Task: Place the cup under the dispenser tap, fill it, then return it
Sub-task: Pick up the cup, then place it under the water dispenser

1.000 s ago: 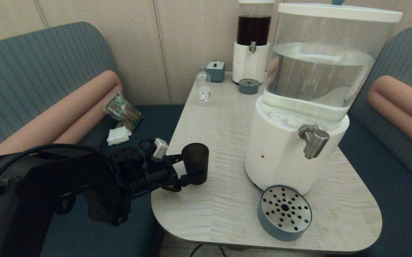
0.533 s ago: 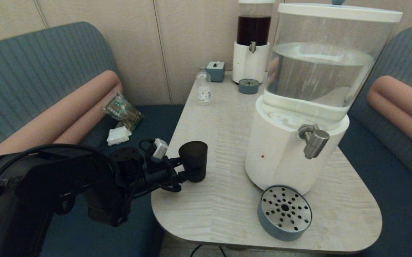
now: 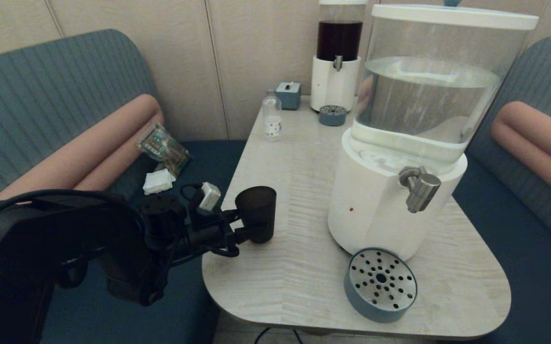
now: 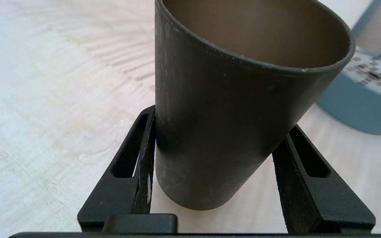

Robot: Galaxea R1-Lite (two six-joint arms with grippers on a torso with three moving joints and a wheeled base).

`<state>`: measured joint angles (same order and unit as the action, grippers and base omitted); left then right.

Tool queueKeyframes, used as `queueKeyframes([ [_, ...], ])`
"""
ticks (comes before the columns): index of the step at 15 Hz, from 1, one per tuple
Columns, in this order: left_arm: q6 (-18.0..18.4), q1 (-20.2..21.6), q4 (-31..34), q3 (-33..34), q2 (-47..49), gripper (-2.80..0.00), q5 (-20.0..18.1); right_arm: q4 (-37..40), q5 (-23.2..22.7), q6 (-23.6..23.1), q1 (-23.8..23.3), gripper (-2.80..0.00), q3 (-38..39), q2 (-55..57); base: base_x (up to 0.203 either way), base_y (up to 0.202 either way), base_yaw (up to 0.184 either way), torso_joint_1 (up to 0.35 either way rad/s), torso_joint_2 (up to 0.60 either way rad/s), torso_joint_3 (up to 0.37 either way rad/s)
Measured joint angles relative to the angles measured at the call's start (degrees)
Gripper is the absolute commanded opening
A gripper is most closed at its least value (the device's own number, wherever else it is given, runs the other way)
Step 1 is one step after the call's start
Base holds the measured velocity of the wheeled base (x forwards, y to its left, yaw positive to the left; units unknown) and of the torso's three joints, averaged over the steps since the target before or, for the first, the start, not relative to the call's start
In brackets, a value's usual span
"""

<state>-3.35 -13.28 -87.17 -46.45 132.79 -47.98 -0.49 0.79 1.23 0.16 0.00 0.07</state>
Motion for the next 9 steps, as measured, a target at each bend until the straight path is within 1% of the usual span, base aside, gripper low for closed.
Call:
queueKeyframes([
  [5, 0.3, -1.2, 0.0, 9.3, -9.4, -2.80, -0.1, 0.0, 0.0, 0.0, 0.0, -2.80, 0.0, 0.0, 0.000, 0.000, 0.000, 0.000, 0.00, 0.000],
  [7, 0.1, -3.9, 0.0, 12.9, -13.4, -2.80, -0.1, 0.0, 0.0, 0.0, 0.0, -2.80, 0.0, 0.0, 0.000, 0.000, 0.000, 0.000, 0.00, 0.000],
  [9, -0.7, -7.2, 0.0, 14.5, -16.3, -2.80, 0.1, 0.0, 0.0, 0.0, 0.0, -2.80, 0.0, 0.0, 0.000, 0.000, 0.000, 0.000, 0.00, 0.000],
])
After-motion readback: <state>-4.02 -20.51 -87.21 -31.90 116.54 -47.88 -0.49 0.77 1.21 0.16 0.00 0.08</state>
